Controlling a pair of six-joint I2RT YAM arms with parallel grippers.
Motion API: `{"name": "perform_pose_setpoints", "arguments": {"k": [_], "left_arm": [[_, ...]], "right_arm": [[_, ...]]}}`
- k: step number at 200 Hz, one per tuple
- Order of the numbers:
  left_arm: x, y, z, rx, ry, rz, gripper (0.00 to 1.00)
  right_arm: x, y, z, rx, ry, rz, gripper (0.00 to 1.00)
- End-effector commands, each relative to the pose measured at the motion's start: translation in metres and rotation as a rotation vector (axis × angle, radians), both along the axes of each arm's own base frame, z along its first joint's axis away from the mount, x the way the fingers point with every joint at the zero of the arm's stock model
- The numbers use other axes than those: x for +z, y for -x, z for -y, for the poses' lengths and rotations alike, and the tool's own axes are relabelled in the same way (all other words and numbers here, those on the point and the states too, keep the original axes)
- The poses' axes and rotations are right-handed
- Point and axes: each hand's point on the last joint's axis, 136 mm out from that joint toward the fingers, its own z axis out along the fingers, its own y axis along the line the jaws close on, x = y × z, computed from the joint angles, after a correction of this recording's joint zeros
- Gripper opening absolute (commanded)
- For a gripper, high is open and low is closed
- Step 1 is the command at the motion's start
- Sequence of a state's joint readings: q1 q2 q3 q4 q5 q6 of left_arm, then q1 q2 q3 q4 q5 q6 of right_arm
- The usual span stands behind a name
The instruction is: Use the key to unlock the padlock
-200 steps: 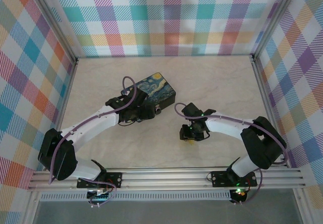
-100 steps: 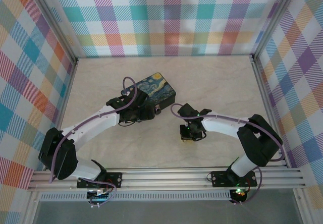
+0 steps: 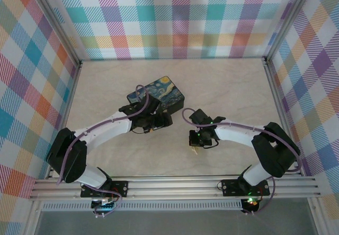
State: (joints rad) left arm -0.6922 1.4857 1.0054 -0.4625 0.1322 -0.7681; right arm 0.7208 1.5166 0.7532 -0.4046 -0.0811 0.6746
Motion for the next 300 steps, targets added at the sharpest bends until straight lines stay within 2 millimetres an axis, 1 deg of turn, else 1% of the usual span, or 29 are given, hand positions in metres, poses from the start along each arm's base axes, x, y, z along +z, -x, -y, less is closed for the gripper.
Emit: {"name": "perform_pose_setpoints", "arguments": {"k": [1, 29, 65, 80, 100, 103, 107, 128, 148, 168, 191, 211, 231, 252, 271, 300], "left_arm": [[-0.003, 0.004, 0.016, 0.01, 0.065, -0.036, 0.79], [-0.008, 0.002, 0.025, 0.05, 0.121, -0.085, 0.79], [-0.002, -0.004, 0.04, 0.113, 0.206, -0.165, 0.82], [0.0, -0.007, 0.046, 0.151, 0.256, -0.2, 0.82], [-0.001, -0.01, 0.043, 0.237, 0.306, -0.265, 0.81], [0.003, -0.015, 0.046, 0.24, 0.334, -0.249, 0.81], [0.005, -0.017, 0.046, 0.255, 0.35, -0.251, 0.81], [0.008, -0.02, 0.045, 0.311, 0.383, -0.274, 0.78], [0.005, -0.017, 0.047, 0.359, 0.413, -0.335, 0.77], [0.001, -0.015, 0.053, 0.414, 0.483, -0.398, 0.74], [0.005, -0.015, 0.054, 0.445, 0.49, -0.426, 0.73], [0.014, -0.014, 0.056, 0.437, 0.483, -0.441, 0.73], [0.017, -0.012, 0.059, 0.435, 0.483, -0.457, 0.73], [0.016, -0.01, 0.063, 0.437, 0.489, -0.477, 0.72], [0.015, -0.006, 0.063, 0.441, 0.472, -0.499, 0.7], [0.016, -0.006, 0.062, 0.455, 0.48, -0.5, 0.68]], "right_arm": [[0.015, -0.002, -0.009, -0.031, -0.108, 0.005, 0.0], [0.033, -0.006, -0.012, -0.039, -0.176, 0.035, 0.0], [0.062, -0.011, -0.026, 0.009, -0.304, 0.097, 0.0], [0.07, -0.013, -0.03, 0.019, -0.348, 0.107, 0.0], [0.082, -0.018, -0.035, 0.023, -0.4, 0.128, 0.0], [0.084, -0.019, -0.036, 0.027, -0.411, 0.13, 0.0], [0.086, -0.019, -0.037, 0.031, -0.423, 0.133, 0.0], [0.1, -0.023, -0.046, 0.054, -0.482, 0.151, 0.0], [0.11, -0.027, -0.054, 0.075, -0.526, 0.167, 0.0], [0.12, -0.032, -0.06, 0.082, -0.566, 0.2, 0.0], [0.128, -0.041, -0.064, 0.071, -0.583, 0.239, 0.0], [0.135, -0.049, -0.065, 0.057, -0.593, 0.282, 0.0], [0.141, -0.058, -0.067, 0.05, -0.607, 0.325, 0.0], [0.144, -0.064, -0.07, 0.045, -0.611, 0.35, 0.0], [0.147, -0.068, -0.071, 0.043, -0.618, 0.369, 0.0], [0.151, -0.073, -0.069, 0.028, -0.615, 0.402, 0.0]]}}
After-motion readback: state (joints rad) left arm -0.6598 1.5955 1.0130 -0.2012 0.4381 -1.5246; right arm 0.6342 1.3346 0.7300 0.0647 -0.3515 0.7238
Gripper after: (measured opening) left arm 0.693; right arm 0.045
